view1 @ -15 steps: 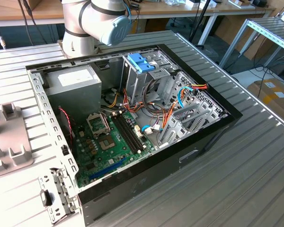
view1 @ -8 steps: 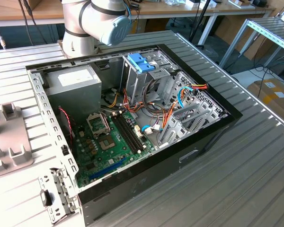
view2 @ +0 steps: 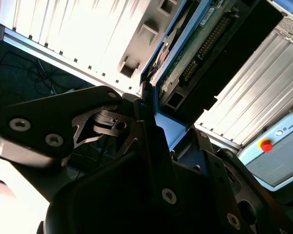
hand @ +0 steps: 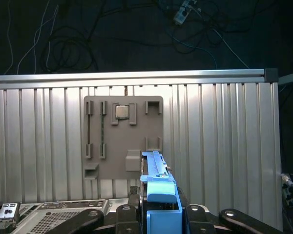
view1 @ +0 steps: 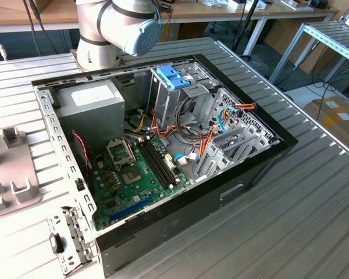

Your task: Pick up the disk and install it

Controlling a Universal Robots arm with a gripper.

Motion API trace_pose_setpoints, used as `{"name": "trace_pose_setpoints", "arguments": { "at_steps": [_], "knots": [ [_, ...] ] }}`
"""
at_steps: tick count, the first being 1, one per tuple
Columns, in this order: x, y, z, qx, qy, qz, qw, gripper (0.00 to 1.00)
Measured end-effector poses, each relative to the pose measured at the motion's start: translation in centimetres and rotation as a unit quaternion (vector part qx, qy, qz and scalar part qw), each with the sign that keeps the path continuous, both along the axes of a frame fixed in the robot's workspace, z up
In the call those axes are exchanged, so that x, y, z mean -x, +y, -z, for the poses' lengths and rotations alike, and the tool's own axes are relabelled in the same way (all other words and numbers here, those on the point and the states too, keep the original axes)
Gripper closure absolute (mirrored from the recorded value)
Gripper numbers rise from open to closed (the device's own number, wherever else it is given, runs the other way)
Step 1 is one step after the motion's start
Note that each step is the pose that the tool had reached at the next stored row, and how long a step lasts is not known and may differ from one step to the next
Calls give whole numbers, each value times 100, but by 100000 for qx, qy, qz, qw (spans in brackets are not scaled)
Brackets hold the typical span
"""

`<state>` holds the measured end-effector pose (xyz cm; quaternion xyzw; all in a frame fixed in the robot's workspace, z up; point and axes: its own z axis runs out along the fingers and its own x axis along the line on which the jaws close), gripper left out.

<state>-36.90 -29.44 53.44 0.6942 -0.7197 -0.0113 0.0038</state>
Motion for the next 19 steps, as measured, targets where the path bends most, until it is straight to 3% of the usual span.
{"name": "trace_pose_setpoints", "arguments": {
  "at_steps": [19],
  "knots": [
    [-104, -2, 5, 153, -2, 1, 100000, 63]
  ]
}}
